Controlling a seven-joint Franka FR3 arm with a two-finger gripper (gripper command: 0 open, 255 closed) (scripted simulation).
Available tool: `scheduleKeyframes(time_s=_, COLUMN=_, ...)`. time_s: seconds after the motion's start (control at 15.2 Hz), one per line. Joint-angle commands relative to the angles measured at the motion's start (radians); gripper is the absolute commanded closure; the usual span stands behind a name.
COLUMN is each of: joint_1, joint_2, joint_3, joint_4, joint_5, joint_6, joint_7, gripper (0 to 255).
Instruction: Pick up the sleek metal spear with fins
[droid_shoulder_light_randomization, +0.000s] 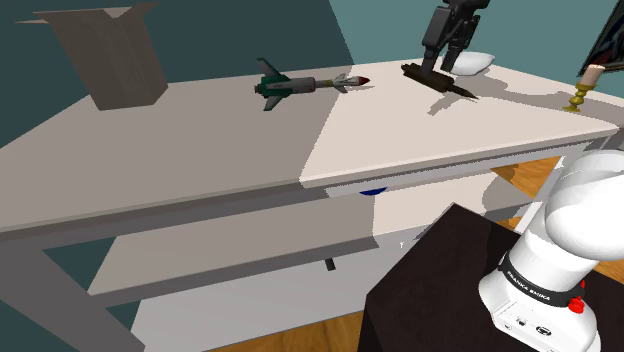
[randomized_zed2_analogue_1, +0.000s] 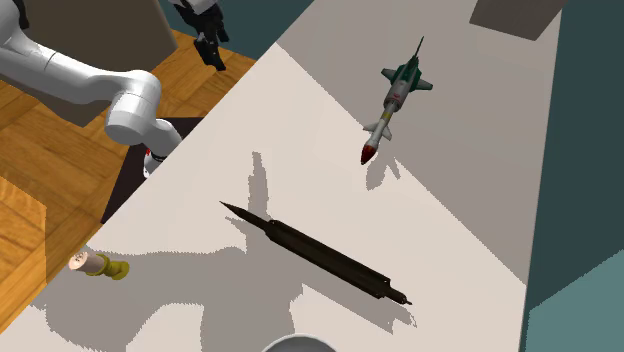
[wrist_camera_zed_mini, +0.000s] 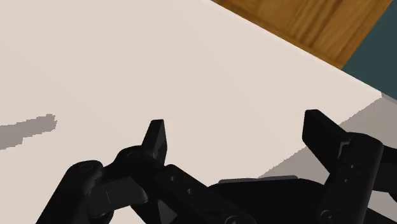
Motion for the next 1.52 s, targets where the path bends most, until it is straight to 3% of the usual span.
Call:
scheduleKeyframes(time_s=0.0, joint_1=0.0, joint_2=0.0, joint_3=0.0, joint_4=0.0, joint_5=0.0, joint_6=0.0, joint_7=0.0, gripper=0)
scheduleKeyframes(time_s=0.79, joint_1=-0.081, joint_2=0.326, joint_3=-0.158, joint_4=0.154, joint_5=-0.089, joint_6=0.122, joint_7=-0.087, gripper=0)
scheduleKeyframes(time_s=1.45, joint_1=-0.136, joint_2=0.635, joint_3=-0.29, joint_4=0.379, joint_5=-0.088, joint_6=0.167, joint_7=-0.164, gripper=0)
